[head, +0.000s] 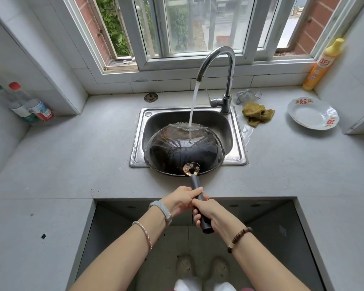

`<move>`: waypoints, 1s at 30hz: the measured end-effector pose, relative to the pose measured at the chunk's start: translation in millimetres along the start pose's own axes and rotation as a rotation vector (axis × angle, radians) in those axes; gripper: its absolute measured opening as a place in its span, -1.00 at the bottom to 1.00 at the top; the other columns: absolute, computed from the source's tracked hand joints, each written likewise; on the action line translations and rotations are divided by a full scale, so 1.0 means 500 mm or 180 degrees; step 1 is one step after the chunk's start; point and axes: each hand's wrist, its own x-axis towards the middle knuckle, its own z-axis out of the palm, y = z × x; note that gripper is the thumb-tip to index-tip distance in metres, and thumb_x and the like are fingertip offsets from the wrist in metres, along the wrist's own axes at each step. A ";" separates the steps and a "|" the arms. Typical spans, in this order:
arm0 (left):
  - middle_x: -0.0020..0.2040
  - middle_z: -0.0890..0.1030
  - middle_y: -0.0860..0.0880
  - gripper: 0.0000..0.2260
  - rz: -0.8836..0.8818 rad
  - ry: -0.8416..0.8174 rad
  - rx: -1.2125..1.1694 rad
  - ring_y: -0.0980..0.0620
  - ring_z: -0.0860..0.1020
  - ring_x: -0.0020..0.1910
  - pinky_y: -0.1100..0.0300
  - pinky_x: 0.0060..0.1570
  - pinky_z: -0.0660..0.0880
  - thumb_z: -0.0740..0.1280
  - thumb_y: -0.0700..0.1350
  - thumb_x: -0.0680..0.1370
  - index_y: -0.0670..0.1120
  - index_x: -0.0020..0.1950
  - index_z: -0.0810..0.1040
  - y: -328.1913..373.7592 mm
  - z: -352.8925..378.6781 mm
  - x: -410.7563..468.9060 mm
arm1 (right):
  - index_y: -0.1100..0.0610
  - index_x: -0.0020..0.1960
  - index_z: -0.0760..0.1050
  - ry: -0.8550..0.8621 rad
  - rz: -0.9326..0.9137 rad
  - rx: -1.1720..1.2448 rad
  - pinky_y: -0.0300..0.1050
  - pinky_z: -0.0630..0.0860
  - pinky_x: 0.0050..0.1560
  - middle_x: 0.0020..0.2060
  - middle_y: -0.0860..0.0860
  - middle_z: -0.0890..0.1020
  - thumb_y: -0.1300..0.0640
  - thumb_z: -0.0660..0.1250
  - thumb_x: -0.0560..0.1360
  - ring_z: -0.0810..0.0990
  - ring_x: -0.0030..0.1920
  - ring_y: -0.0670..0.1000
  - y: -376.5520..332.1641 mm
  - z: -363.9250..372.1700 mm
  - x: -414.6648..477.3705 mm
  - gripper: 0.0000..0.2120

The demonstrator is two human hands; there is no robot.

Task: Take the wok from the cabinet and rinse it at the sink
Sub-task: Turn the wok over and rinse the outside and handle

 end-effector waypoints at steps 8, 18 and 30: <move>-0.24 0.67 -0.12 -0.80 0.0087 0.0224 0.0288 0.08 0.64 -0.35 0.26 -0.32 0.55 0.28 -0.14 0.61 -0.30 0.06 0.50 0.011 0.014 0.003 | 0.12 -0.22 0.37 -0.0172 -0.0035 0.0074 -0.36 0.25 -0.65 -0.57 -0.02 0.35 0.14 0.22 0.55 0.28 -0.68 -0.12 -0.007 -0.011 0.002 -0.82; -0.17 0.67 -0.13 -0.75 0.0234 0.0627 0.0880 0.20 0.57 -0.52 0.39 -0.51 0.41 0.32 -0.09 0.59 -0.29 0.07 0.53 0.021 0.058 0.007 | 0.12 -0.13 0.36 -0.0461 -0.0045 0.0031 -0.34 0.22 -0.66 -0.54 -0.03 0.32 0.19 0.23 0.55 0.25 -0.65 -0.14 -0.018 -0.062 -0.014 -0.92; -0.10 0.70 -0.14 -0.70 0.0549 0.1100 0.2143 -0.09 0.67 -0.08 0.00 0.02 0.60 0.39 0.08 0.48 -0.18 -0.11 0.56 0.062 0.108 0.005 | 0.11 -0.23 0.30 -0.0890 -0.0030 0.0700 -0.35 0.13 -0.70 -0.54 -0.06 0.28 0.05 0.25 0.58 0.19 -0.66 -0.17 -0.041 -0.102 -0.048 -0.74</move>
